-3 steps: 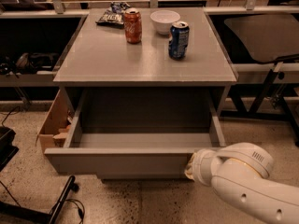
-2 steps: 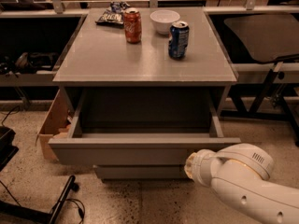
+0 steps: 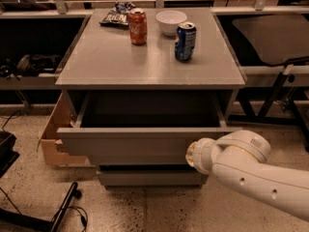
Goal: Close top drawer
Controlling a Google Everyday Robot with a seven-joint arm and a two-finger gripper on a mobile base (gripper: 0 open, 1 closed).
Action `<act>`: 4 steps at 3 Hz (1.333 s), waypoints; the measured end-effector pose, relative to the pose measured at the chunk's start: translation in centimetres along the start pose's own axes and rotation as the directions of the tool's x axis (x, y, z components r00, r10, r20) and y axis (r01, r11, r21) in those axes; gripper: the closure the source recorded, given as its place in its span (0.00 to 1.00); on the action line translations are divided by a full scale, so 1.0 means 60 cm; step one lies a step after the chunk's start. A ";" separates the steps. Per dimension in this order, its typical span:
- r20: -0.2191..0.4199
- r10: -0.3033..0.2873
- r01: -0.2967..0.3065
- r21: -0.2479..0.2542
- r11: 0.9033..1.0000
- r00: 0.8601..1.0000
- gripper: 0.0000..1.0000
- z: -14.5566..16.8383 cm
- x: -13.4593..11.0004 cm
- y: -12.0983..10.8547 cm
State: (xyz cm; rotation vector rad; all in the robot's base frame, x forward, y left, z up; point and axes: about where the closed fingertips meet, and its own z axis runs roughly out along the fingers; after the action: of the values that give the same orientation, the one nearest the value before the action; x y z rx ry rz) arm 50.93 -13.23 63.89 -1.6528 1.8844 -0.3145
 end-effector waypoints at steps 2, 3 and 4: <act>0.030 -0.048 0.048 0.028 0.998 0.998 1.00 0.054 -0.019 -0.063; 0.048 -0.072 0.070 0.044 0.997 0.996 1.00 0.100 -0.030 -0.107; 0.048 -0.072 0.070 0.044 0.997 0.996 1.00 0.098 -0.030 -0.105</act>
Offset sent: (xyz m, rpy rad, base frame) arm 0.2112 0.0352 -0.0203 -0.0106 -0.1360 0.1614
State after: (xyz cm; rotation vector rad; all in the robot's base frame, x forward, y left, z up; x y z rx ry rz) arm 59.53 -11.47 63.18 -1.6872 1.7732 -0.3368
